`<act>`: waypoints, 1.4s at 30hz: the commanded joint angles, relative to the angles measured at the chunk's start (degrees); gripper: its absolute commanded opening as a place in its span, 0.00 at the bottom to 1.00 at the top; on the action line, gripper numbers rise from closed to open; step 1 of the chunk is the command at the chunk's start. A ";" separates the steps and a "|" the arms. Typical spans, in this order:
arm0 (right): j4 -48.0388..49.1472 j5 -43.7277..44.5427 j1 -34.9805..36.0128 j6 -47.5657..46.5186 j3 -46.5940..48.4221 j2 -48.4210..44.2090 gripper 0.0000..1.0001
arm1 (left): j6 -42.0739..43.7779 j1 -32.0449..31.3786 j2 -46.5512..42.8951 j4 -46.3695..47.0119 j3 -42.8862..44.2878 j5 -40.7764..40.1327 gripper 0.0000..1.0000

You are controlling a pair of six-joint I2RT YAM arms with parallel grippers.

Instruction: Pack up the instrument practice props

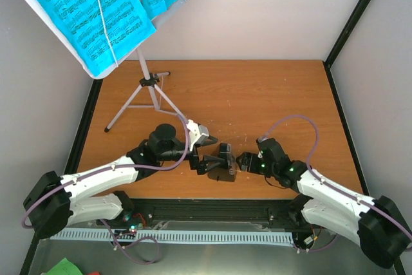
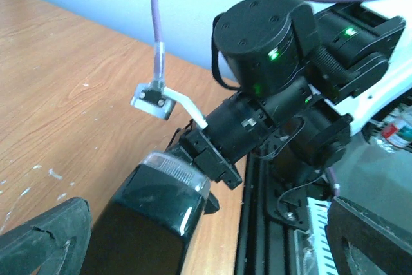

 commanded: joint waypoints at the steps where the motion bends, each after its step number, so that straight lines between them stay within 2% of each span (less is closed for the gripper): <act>1: 8.65 -1.35 -0.43 -3.69 4.01 5.33 0.85 | 1.82 0.58 -2.26 6.92 -2.95 -5.33 0.99; 5: 7.75 0.16 -0.43 -6.02 6.49 6.49 0.88 | 2.54 0.89 -0.51 6.59 -2.44 -5.96 1.00; 9: 3.12 3.89 -0.43 -7.53 6.49 1.80 0.97 | 4.65 0.95 2.48 7.23 -1.19 -3.51 0.99; 16: -3.99 6.48 -0.52 -7.97 5.06 -8.20 0.99 | 8.68 0.98 7.98 8.83 -1.05 0.22 0.98; 20: -5.02 6.13 -0.52 -7.37 4.17 -9.96 0.99 | 9.83 1.03 10.51 9.06 -1.27 2.52 0.86; 29: -5.61 5.53 -0.51 -7.06 4.13 -10.28 0.99 | 10.11 1.03 13.48 11.15 -3.53 2.13 0.84; 38: -6.54 5.67 -0.52 -6.86 4.38 -11.10 1.00 | 9.91 0.99 13.22 12.02 -5.25 0.40 0.63; 42: -7.48 5.54 -0.52 -6.82 5.00 -11.85 1.00 | 8.62 0.98 12.79 12.53 -5.85 -1.05 0.56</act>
